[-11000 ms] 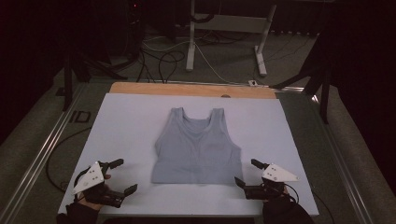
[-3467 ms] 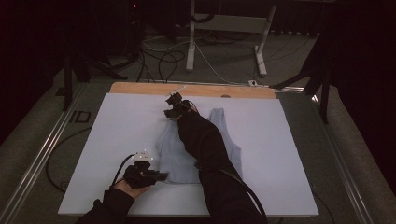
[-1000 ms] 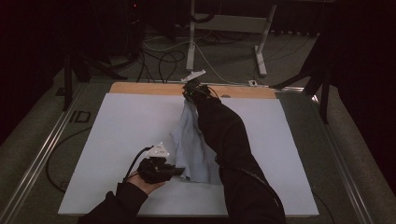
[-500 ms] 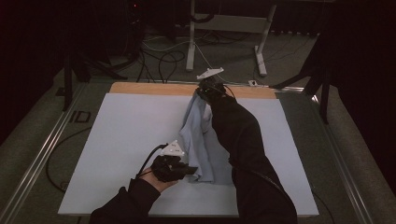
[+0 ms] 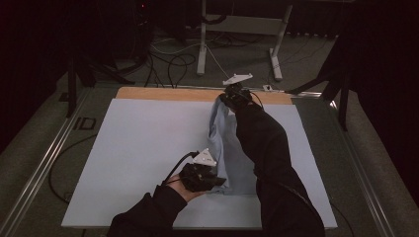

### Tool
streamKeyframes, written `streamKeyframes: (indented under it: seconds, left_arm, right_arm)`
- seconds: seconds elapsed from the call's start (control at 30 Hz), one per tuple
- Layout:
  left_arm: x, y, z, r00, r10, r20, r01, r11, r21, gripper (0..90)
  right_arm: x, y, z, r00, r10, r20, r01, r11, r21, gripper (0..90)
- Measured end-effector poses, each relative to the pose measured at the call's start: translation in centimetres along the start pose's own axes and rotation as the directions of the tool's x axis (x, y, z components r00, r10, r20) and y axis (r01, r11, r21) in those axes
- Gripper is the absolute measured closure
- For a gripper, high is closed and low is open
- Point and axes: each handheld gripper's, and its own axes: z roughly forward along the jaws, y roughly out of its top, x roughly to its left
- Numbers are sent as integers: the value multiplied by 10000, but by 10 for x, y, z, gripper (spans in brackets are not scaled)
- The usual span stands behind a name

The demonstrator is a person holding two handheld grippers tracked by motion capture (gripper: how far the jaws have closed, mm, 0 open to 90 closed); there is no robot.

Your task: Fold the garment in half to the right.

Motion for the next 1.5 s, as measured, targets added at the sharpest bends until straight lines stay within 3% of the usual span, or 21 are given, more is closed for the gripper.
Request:
streamKeyframes:
  seconds: [0.43, 0.8, 1.4, 1.5]
  left_arm:
    - [-6, 7, 35, 10000, 50, 54, -52, 9994, 352, 862]
    - [-8, 10, 63, 9998, 153, -155, -140, 9968, 793, 862]
    - [-4, 10, 92, 9992, -323, -218, 344, 9939, 1051, 862]
    - [-4, 11, 96, 9993, -313, -213, 334, 9935, 1084, 861]
  right_arm:
    - [-17, -29, 8, 9990, 398, -216, -397, 9992, 47, 877]
    - [-25, -42, 17, 9974, 622, -373, -619, 9980, 97, 876]
    - [-34, -72, 42, 9893, 1218, -808, -1187, 9920, 430, 862]
    - [-36, -72, 39, 9918, 1056, -725, -1013, 9930, 603, 817]
